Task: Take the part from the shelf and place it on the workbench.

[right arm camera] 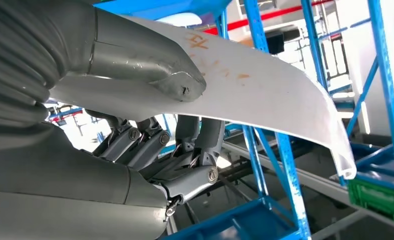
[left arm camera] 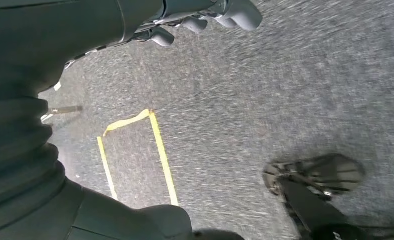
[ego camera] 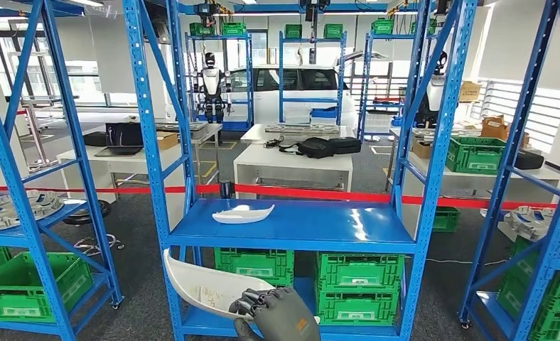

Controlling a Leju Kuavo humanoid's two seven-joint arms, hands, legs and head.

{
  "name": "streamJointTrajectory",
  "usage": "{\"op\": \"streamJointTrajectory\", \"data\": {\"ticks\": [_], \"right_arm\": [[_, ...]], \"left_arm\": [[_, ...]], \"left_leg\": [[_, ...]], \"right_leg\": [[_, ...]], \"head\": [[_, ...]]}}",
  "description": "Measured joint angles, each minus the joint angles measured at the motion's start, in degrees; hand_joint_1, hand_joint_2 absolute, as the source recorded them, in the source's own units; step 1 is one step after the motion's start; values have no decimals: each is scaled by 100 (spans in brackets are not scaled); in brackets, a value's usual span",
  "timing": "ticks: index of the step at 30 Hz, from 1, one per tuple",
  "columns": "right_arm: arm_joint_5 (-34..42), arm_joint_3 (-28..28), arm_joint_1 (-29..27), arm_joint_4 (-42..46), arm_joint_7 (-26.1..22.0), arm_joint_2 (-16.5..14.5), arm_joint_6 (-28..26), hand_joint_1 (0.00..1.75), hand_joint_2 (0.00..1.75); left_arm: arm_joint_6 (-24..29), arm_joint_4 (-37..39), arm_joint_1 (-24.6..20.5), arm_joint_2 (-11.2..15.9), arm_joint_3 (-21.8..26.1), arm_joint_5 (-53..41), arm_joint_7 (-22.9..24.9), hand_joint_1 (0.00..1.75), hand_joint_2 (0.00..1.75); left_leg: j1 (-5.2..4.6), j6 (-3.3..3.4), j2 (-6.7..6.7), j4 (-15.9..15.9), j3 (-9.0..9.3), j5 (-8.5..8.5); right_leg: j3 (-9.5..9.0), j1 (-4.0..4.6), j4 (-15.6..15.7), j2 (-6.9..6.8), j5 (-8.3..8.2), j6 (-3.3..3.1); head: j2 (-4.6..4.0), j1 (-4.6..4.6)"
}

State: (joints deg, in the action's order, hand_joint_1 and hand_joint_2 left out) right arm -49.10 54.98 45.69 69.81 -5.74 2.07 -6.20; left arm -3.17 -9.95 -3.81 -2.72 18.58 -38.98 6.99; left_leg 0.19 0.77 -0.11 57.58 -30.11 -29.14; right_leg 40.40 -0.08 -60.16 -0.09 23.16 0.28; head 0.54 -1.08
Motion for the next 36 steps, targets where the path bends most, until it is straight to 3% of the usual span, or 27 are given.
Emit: {"op": "streamJointTrajectory", "data": {"ticks": [3,4,5,6,8,10,11,12,14,15,18,19,20,21,23,25,26,28,30,32,34,35,36], "right_arm": [[-47,1,-42,-11,95,52,1,175,175],[-67,1,-65,-12,136,68,4,175,175],[-86,1,-94,-14,170,86,9,175,175],[-104,0,-121,-15,191,101,14,175,175],[-150,-5,-156,-15,208,122,25,175,175],[-193,-19,-169,4,221,128,45,175,175],[-216,-26,-173,15,229,129,60,175,175],[-234,-31,-182,25,239,131,78,175,175],[-268,-34,-221,28,246,135,112,175,175],[-281,-34,-243,27,238,137,125,175,175],[-315,-34,-283,24,164,136,137,175,175],[-319,-34,-291,18,139,134,140,175,175],[-321,-34,-297,8,120,131,147,175,175],[-323,-34,-300,-5,105,126,153,175,175],[-327,-34,-294,-24,72,119,182,175,175],[-317,-36,-273,-28,19,120,246,175,175],[-311,-36,-265,-28,-8,121,284,175,175],[-320,-28,-268,-28,-32,122,329,175,175],[-353,-20,-280,-28,-21,124,338,175,175],[-376,-19,-288,-28,-9,127,338,175,175],[-384,-19,-323,-28,-4,133,342,175,175],[-386,-19,-348,-28,5,135,351,175,175],[-391,-18,-366,-28,21,138,366,175,175]], "left_arm": [[0,-4,-30,-4,2,-38,27,0,175],[0,-4,-43,-10,2,-63,43,0,175],[0,-4,-55,-20,2,-87,56,0,175],[-1,-4,-67,-30,2,-104,69,0,175],[-2,-4,-96,-51,2,-130,91,0,175],[-2,-7,-128,-70,2,-164,106,0,175],[-2,-9,-143,-76,1,-184,109,0,175],[-2,-10,-151,-80,1,-200,113,0,175],[-2,-8,-159,-76,-1,-217,123,0,175],[-2,-6,-158,-76,0,-218,132,0,175],[-2,-4,-158,-90,1,-216,157,0,175],[-1,-4,-158,-93,0,-211,161,0,175],[2,-4,-158,-93,0,-205,164,0,175],[4,-5,-158,-93,0,-201,166,0,175],[40,-10,-159,-95,0,-203,157,0,175],[155,-27,-164,-101,-1,-238,133,0,175],[237,-36,-168,-105,-1,-263,126,0,175],[371,-41,-164,-104,-1,-298,145,0,175],[442,-38,-145,-90,0,-305,173,0,175],[468,-37,-137,-67,1,-307,183,0,175],[474,-35,-128,-50,2,-310,193,0,175],[474,-33,-119,-47,2,-311,198,0,175],[474,-31,-109,-46,2,-312,202,0,175]], "left_leg": [[-6,76,27,8,-276,237],[-12,80,29,14,-381,316],[-16,78,31,23,-492,396],[-19,72,34,34,-601,472],[-17,46,42,68,-789,613],[-24,-5,44,93,-894,732],[-22,-39,48,88,-916,792],[-18,-78,54,69,-926,856],[6,-148,56,72,-966,874],[12,-179,48,171,-1013,727],[41,-265,28,1074,-1224,-124],[52,-291,28,1427,-1261,-268],[64,-315,29,1670,-1245,-271],[76,-332,29,1739,-1152,-153],[109,-357,29,1321,-682,70],[108,-337,21,530,-87,-89],[96,-299,14,248,86,-214],[62,-175,0,80,107,-274],[55,-69,-14,70,66,-185],[57,-3,-47,69,-19,-73],[48,10,-112,77,-148,28],[45,5,-158,82,-208,73],[43,-4,-209,89,-259,110]], "right_leg": [[291,-13,-1053,9,871,38],[332,-14,-1388,10,1003,37],[285,-10,-1569,11,982,28],[153,-2,-1573,11,861,12],[-434,27,-992,10,626,-42],[-1075,66,-121,5,753,-100],[-1244,82,159,5,850,-121],[-1289,94,296,5,884,-139],[-1209,76,339,-6,768,-198],[-1159,65,355,-15,691,-238],[-924,52,361,-27,459,-296],[-826,52,352,-31,382,-289],[-723,50,337,-35,305,-277],[-618,44,314,-39,236,-259],[-408,28,247,-43,124,-205],[-254,28,160,-48,49,-136],[-211,31,133,-54,10,-98],[-176,16,126,-81,-66,-20],[-110,-18,-18,-78,46,53],[101,-33,-576,-47,468,103],[332,-32,-1292,-31,887,117],[350,-29,-1473,-22,969,110],[255,-25,-1434,-6,943,93]], "head": [[1,-15],[1,-17],[1,-19],[1,-21],[1,-24],[1,-23],[1,-25],[1,-22],[1,-20],[1,-14],[1,-4],[1,-2],[1,-1],[1,0],[1,2],[1,7],[1,5],[0,-2],[0,-9],[0,-14],[0,-18],[0,-20],[0,-21]]}}
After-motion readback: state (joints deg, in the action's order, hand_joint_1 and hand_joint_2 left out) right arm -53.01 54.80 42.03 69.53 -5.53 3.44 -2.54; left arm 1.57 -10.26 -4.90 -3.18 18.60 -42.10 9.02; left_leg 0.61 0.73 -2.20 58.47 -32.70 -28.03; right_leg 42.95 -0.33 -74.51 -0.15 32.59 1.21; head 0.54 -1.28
